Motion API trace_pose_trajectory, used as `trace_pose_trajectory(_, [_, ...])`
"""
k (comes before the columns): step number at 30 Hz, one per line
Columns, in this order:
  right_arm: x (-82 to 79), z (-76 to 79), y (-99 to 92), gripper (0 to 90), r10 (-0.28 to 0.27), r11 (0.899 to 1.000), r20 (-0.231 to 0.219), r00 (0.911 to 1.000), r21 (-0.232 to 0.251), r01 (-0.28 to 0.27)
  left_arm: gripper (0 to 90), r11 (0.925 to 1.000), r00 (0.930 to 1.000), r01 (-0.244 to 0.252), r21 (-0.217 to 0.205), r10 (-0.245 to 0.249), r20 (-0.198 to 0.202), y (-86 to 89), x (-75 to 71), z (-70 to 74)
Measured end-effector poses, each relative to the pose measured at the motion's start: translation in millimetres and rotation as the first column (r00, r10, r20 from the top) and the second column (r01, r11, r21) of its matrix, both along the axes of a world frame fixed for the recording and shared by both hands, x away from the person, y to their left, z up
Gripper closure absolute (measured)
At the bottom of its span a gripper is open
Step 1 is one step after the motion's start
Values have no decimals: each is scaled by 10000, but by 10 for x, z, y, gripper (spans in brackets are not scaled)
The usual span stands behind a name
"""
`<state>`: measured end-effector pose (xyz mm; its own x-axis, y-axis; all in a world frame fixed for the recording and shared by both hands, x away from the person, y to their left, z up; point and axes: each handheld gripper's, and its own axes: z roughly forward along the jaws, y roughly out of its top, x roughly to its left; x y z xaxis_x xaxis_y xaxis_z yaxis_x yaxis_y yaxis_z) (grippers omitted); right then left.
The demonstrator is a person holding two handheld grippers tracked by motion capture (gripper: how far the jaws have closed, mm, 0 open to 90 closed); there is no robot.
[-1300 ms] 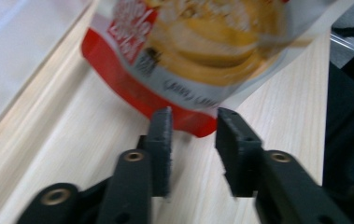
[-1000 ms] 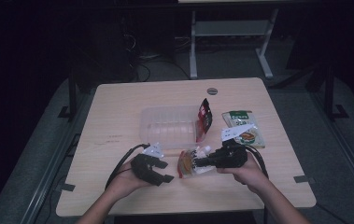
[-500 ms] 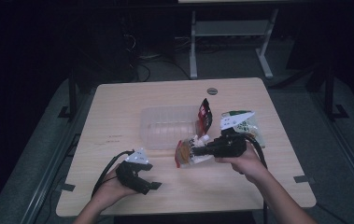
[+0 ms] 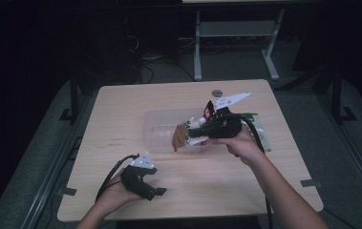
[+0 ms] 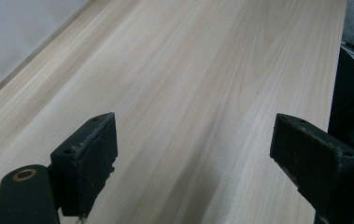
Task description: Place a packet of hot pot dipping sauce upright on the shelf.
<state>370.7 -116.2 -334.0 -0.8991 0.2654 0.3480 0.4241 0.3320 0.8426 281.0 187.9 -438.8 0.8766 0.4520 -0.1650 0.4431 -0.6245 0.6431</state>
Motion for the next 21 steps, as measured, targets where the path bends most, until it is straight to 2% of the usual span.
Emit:
trace_pose_trajectory(10, [276, 40, 245, 898, -214, 9995, 36, 9998, -237, 214, 146, 10000, 10000, 88, -29, -88, -22, -14, -2, -16])
trace_pose_trajectory(16, [385, -18, 363, 898, -329, 9985, -104, 9994, -444, 324, 146, 9999, 9999, 160, 32, -159, -46, -18, 0, -24])
trace_pose_trajectory(20, [417, -80, 415, 897, -469, 9961, -118, 9988, -750, 459, 146, 9997, 9997, 221, 96, -220, -62, -18, 1, -29])
trace_pose_trajectory(21, [421, -93, 423, 897, -469, 9957, -116, 9988, -808, 458, 146, 9999, 9999, 144, 7, -144, -95, -25, -5, -34])
